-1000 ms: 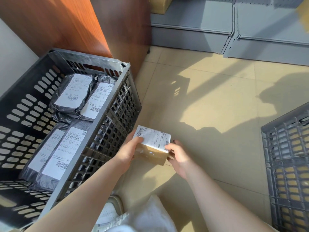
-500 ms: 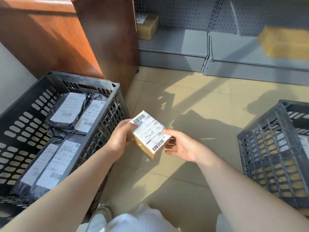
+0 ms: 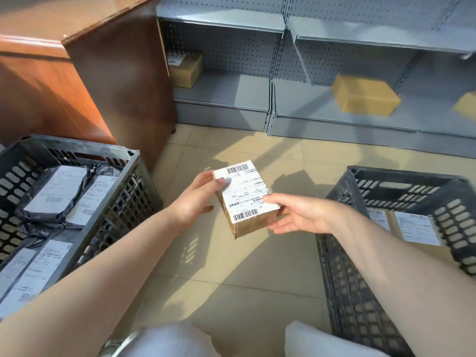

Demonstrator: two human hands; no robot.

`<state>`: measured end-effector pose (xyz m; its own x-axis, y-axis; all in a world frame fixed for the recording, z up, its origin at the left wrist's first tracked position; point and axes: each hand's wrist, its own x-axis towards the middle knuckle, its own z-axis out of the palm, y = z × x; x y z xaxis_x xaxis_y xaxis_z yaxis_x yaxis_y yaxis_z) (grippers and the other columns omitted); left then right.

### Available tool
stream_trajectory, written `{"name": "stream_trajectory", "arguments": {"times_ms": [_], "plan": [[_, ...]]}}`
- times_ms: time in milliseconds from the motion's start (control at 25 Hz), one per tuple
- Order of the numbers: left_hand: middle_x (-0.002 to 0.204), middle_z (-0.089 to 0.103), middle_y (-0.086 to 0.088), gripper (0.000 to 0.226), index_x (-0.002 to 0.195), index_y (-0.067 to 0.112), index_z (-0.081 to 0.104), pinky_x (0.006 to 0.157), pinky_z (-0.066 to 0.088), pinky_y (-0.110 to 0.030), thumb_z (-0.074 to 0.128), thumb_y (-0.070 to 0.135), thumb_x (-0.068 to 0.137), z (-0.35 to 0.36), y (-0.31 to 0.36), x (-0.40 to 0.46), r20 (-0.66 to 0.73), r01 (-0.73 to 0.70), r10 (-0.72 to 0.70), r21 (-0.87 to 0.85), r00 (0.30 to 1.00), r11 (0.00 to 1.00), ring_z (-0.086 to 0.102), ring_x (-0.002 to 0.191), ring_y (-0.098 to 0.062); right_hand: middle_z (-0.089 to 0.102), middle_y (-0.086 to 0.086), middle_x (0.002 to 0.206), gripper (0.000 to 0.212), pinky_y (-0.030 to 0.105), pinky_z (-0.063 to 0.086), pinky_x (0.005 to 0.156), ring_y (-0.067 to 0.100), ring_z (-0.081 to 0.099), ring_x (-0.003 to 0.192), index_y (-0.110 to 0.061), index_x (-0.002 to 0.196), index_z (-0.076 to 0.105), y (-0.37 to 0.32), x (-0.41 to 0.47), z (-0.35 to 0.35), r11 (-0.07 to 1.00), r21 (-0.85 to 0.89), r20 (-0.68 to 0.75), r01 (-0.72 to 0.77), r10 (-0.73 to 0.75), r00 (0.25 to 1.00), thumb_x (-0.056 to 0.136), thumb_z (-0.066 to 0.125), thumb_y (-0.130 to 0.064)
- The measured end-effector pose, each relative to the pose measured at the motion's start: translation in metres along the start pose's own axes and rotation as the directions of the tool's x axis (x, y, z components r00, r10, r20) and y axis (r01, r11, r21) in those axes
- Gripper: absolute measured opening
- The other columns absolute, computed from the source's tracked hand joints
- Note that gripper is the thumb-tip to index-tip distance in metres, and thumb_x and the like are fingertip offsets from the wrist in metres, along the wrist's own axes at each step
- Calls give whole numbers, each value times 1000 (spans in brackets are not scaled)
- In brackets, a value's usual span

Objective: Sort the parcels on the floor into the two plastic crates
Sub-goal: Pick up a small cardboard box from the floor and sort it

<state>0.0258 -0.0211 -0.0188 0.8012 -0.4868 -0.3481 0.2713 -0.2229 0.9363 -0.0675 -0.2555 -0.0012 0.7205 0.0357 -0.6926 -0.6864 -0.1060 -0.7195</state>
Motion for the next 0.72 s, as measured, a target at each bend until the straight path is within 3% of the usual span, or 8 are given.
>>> {"name": "stream_trajectory", "arguments": {"times_ms": [120,280,400,480,720], "plan": [[140,49,11,72,143,34,39,104,47,-44,61,55,77,44,19,1,73,0,-3,35,997,999,45,130,-7,58,15,130,37,41,52,101,32,67,111,-24,126,58,13,-36,-39,999,32,-45,28,-26,999,94,61,-42],[141,49,7,62,143,33,40,106,46,-38,61,47,87,108,38,4,200,-33,15,89,980,995,47,130,-10,56,18,133,66,42,55,96,33,71,105,-28,140,47,42,-84,-93,990,120,-158,74,-54,986,81,68,-50],[142,48,9,53,142,34,42,110,41,-35,60,42,92,155,44,7,282,-73,19,183,959,980,49,127,-9,63,18,128,50,43,54,97,34,70,107,-31,132,54,70,-123,-130,975,194,-263,109,-56,963,85,62,-48],[144,46,10,53,142,35,41,112,37,-33,59,41,93,182,44,8,335,-107,14,260,942,960,48,128,-10,65,17,126,51,42,55,95,35,69,108,-30,129,57,90,-144,-150,964,237,-335,119,-34,941,81,63,-48],[138,47,3,49,144,22,40,94,35,-19,57,25,98,254,35,4,436,-198,29,347,899,917,46,129,-15,66,12,126,36,44,48,105,30,67,111,-30,129,59,160,-180,-193,937,322,-502,133,50,863,94,60,-40]]}}
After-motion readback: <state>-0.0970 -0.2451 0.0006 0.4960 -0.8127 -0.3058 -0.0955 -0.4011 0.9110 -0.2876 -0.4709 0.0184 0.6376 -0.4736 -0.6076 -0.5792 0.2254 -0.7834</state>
